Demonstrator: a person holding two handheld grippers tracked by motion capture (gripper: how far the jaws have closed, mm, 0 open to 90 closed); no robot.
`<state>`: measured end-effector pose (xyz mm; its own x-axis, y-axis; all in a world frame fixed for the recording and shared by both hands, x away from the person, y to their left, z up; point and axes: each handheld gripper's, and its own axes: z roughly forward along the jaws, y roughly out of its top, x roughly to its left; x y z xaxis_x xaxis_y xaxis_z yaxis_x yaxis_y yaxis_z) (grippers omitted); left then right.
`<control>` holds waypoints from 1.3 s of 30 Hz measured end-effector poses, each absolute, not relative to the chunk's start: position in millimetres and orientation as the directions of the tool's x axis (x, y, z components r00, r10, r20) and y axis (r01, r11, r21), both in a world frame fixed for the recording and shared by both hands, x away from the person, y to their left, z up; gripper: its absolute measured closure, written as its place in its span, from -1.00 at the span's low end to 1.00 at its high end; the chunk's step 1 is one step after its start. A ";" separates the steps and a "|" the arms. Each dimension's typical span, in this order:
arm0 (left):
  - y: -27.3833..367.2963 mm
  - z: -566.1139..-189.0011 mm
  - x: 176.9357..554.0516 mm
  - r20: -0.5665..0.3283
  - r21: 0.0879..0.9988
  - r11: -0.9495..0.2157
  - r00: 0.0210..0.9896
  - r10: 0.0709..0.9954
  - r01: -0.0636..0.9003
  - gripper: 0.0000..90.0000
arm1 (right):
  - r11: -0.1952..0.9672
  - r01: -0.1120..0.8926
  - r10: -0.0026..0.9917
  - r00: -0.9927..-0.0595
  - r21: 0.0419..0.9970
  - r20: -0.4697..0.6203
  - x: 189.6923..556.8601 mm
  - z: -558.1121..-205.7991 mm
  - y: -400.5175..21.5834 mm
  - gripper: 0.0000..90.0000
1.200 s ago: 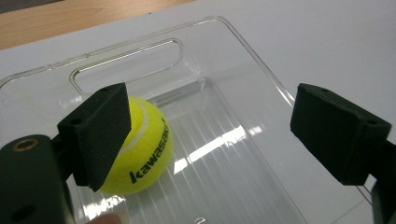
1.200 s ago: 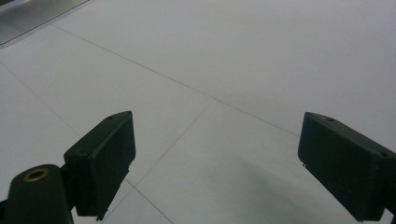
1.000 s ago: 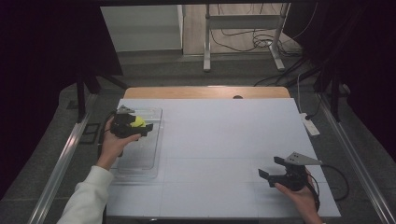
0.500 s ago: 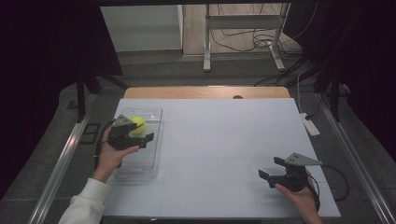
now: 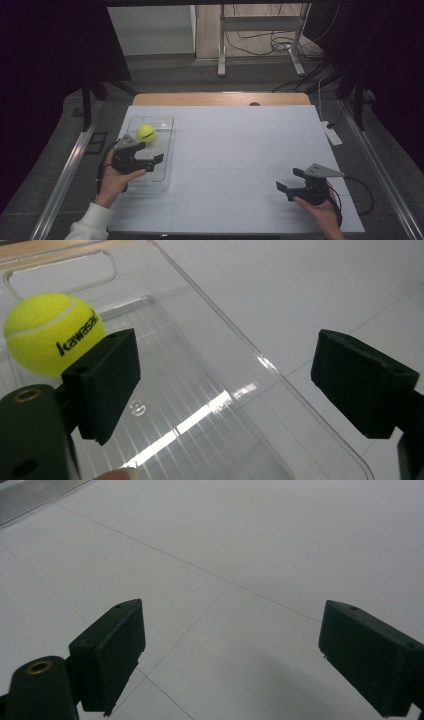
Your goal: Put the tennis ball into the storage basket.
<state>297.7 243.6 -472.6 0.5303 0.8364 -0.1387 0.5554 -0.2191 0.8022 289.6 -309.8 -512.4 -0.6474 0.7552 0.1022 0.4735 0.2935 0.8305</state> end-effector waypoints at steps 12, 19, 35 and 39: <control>250.7 -473.7 266.8 -0.151 0.837 -0.190 0.550 0.821 0.513 -0.71 | 0.297 0.473 0.757 -0.646 0.829 0.098 290.0 -512.9 -309.3 -0.74; 244.8 -476.5 254.7 -0.137 0.847 -0.200 0.565 0.814 0.493 -0.71 | 0.292 0.467 0.758 -0.645 0.835 0.096 290.2 -511.9 -309.9 -0.74; 243.1 -483.8 251.5 -0.140 0.841 -0.202 0.563 0.814 0.501 -0.72 | 0.269 0.449 0.755 -0.648 0.852 0.103 289.4 -507.7 -311.8 -0.74; 242.7 -482.4 251.1 -0.139 0.845 -0.201 0.567 0.812 0.496 -0.72 | 0.267 0.450 0.754 -0.648 0.852 0.106 289.9 -508.1 -312.1 -0.74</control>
